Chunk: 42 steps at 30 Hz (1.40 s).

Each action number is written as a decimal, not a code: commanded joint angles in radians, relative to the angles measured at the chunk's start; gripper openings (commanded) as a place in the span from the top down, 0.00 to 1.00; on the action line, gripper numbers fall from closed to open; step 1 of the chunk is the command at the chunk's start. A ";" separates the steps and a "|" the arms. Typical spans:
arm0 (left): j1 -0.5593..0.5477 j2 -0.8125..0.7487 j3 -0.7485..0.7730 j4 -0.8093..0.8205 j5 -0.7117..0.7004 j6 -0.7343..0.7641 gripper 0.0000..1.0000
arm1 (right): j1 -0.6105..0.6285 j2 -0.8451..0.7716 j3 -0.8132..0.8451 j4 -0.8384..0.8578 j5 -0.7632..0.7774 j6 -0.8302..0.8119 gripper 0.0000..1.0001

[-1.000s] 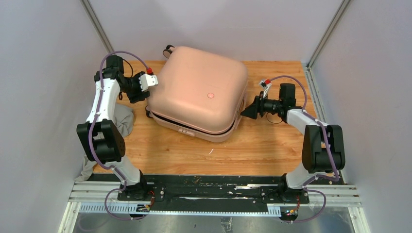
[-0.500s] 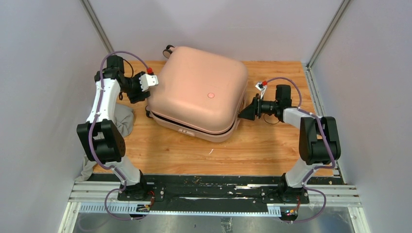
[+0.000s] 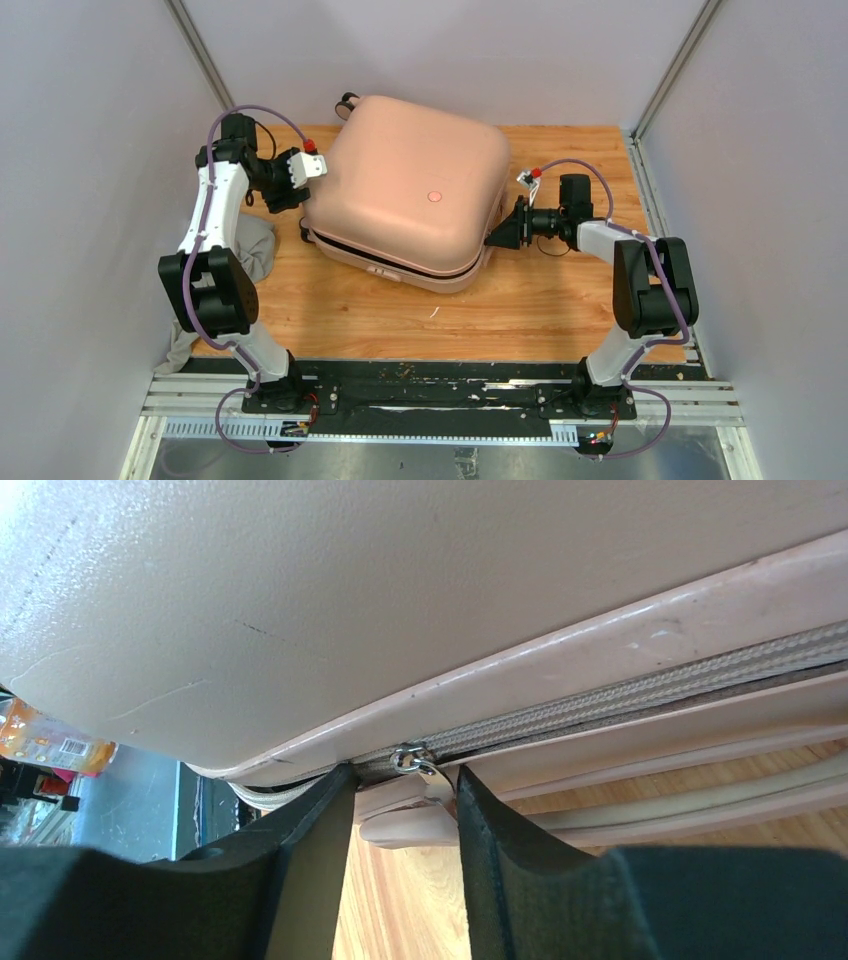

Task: Pack the luggage
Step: Zip the luggage at the corner of the board.

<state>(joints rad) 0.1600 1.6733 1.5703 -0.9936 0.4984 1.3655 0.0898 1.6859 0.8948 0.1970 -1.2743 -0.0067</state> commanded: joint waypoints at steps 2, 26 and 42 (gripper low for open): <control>-0.023 -0.059 -0.005 0.072 0.044 -0.111 1.00 | 0.017 0.003 0.007 -0.019 -0.012 -0.008 0.64; -0.025 -0.065 0.003 0.072 0.045 -0.173 1.00 | 0.102 -0.238 -0.120 -0.114 0.288 -0.032 1.00; -0.034 -0.086 -0.001 0.072 0.071 -0.298 1.00 | 0.283 -0.484 -0.239 -0.218 0.513 0.000 1.00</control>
<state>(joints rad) 0.1471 1.6424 1.5444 -0.9977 0.4850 1.2766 0.2852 1.2514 0.6983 0.0750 -0.6842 -0.0254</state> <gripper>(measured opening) 0.653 0.008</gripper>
